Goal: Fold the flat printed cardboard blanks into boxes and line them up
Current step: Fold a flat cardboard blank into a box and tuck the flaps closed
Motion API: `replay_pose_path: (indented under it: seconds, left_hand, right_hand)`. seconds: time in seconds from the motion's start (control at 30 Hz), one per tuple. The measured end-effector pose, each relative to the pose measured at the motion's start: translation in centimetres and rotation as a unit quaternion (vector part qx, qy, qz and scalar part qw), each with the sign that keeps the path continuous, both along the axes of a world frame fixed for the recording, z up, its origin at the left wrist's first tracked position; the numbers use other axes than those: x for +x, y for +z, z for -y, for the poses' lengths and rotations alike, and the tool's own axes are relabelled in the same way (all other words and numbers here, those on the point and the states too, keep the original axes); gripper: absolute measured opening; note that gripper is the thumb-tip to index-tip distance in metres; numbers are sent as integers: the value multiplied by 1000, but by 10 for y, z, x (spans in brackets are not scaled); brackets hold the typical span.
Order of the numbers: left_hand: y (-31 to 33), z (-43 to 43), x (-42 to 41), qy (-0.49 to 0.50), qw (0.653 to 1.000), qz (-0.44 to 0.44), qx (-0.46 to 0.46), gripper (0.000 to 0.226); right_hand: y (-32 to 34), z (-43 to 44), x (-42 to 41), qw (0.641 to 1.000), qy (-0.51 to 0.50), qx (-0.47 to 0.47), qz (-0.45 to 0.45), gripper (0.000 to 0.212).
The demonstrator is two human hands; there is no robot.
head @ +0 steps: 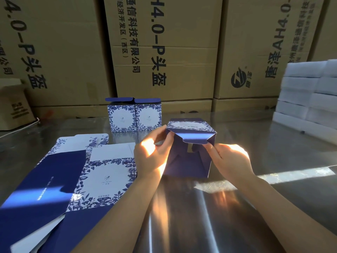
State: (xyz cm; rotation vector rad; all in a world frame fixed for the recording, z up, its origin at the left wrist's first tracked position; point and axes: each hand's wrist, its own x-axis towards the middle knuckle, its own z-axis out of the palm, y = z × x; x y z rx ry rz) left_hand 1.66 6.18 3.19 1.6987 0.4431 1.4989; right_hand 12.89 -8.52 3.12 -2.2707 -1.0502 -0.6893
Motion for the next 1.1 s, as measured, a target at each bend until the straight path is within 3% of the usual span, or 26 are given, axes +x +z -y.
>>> replay_pose_path:
  seconds: [0.1, 0.23, 0.37, 0.53, 0.67, 0.8, 1.1]
  left_hand:
    - [0, 1, -1, -13, 1000, -16, 10, 34]
    - [2, 2, -3, -11, 999, 1, 39, 27]
    - [1, 2, -3, 0, 997, -2, 76, 20]
    - [1, -3, -2, 19, 998, -6, 56, 13]
    - [2, -3, -3, 27, 998, 1, 63, 13]
    - [3, -2, -3, 27, 998, -5, 63, 13]
    - [1, -3, -4, 13, 998, -6, 59, 12]
  right_hand:
    - [2, 2, -2, 1000, 14, 7, -21, 57]
    - [0, 1, -1, 999, -29, -18, 18, 57]
    - [-2, 1, -1, 998, -24, 27, 50, 58]
    - [-3, 2, 4, 1000, -8, 10, 11, 60]
    - [-6, 4, 7, 996, 2, -85, 34, 62]
    - [-4, 4, 7, 999, 7, -34, 2, 60]
    - [-2, 1, 0, 999, -28, -33, 4, 63]
